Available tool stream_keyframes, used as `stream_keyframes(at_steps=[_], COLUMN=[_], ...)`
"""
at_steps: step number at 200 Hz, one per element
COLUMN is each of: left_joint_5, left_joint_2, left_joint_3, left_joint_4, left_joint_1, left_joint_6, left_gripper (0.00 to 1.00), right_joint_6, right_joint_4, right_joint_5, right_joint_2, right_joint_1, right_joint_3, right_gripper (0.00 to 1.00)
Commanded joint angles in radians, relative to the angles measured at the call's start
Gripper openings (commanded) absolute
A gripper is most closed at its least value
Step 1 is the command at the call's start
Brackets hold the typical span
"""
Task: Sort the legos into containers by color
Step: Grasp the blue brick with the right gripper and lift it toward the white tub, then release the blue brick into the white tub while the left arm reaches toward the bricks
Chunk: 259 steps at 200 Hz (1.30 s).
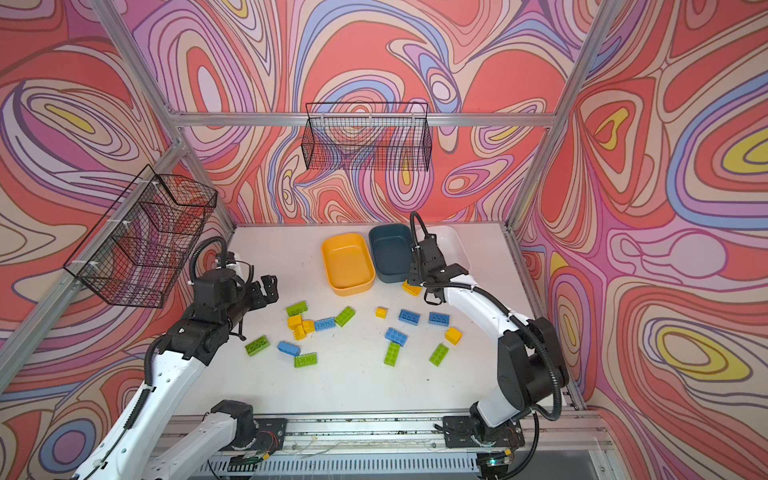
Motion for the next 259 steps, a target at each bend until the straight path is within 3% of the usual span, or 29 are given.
stream_keyframes(at_steps=[1, 74, 112, 135, 157, 179, 195, 212, 233, 259], left_joint_5=[0.017, 0.066, 0.091, 0.046, 0.074, 0.087, 0.072, 0.029, -0.058, -0.046], left_joint_2=[0.018, 0.059, 0.088, 0.088, 0.095, 0.119, 0.14, 0.169, 0.231, 0.306], left_joint_3=[0.001, -0.021, 0.0, 0.005, 0.012, 0.04, 0.077, 0.127, 0.207, 0.282], left_joint_4=[0.024, 0.056, 0.042, 0.02, 0.015, -0.011, -0.039, -0.079, -0.144, -0.184], left_joint_1=[-0.01, -0.024, -0.033, -0.035, -0.039, -0.069, -0.109, -0.167, -0.27, -0.352], left_joint_6=[-0.011, -0.069, -0.031, -0.021, -0.013, 0.016, 0.04, 0.06, 0.082, 0.042], left_gripper=[1.0, 1.0, 1.0, 1.0, 1.0, 1.0, 1.0, 1.0, 1.0, 1.0], right_joint_6=[-0.041, -0.046, -0.039, -0.038, -0.038, -0.036, -0.031, -0.026, -0.016, 0.006], right_joint_4=[-0.054, 0.03, 0.036, 0.038, 0.041, 0.044, 0.051, 0.065, 0.092, 0.124], right_joint_5=[-0.068, -0.185, -0.204, -0.206, -0.211, -0.221, -0.225, -0.234, -0.238, -0.244], right_joint_2=[0.029, 0.26, 0.376, 0.408, 0.415, 0.403, 0.384, 0.348, 0.279, 0.166], right_joint_1=[-0.055, -0.231, -0.271, -0.277, -0.278, -0.282, -0.286, -0.289, -0.293, -0.295], right_joint_3=[0.058, 0.223, 0.31, 0.338, 0.348, 0.344, 0.334, 0.312, 0.268, 0.197], right_gripper=[0.5, 0.49, 0.5, 0.51, 0.53, 0.59, 0.76, 0.87, 0.92, 0.95])
